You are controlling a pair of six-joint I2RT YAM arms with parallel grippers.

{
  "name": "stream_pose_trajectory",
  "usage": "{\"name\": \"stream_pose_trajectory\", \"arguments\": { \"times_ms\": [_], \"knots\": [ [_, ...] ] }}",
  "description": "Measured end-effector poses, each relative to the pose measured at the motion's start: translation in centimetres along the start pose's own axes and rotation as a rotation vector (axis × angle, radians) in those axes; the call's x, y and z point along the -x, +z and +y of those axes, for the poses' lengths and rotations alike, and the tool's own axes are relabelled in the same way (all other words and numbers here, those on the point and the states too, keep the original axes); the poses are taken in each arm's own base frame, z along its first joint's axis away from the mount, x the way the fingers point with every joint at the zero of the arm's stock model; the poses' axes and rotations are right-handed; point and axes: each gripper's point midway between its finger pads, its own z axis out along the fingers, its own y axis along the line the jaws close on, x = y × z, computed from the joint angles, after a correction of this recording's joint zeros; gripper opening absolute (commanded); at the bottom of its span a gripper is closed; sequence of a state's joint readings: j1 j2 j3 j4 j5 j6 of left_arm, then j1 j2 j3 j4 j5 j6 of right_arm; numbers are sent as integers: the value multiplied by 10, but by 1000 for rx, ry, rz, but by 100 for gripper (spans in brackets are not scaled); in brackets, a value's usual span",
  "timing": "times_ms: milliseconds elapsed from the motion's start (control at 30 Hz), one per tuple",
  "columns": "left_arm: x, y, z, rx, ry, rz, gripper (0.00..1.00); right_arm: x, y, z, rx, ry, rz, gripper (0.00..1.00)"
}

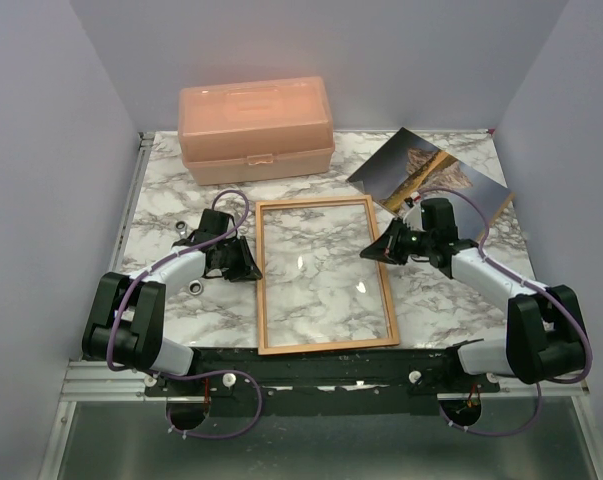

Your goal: Put the photo into the frame

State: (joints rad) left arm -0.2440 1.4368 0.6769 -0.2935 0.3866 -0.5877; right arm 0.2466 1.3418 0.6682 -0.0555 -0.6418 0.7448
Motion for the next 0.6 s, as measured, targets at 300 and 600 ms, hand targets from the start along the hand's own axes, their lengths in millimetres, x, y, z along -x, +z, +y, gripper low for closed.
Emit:
{"name": "stream_pose_trajectory", "arguments": {
  "times_ms": [300, 600],
  "knots": [
    [0, 0, 0, 2, 1, 0, 23, 0, 3, -14, -70, -38, 22, 1],
    [0, 0, 0, 2, 2, 0, 23, -5, 12, -25, -63, -27, 32, 12]
  ]
}}
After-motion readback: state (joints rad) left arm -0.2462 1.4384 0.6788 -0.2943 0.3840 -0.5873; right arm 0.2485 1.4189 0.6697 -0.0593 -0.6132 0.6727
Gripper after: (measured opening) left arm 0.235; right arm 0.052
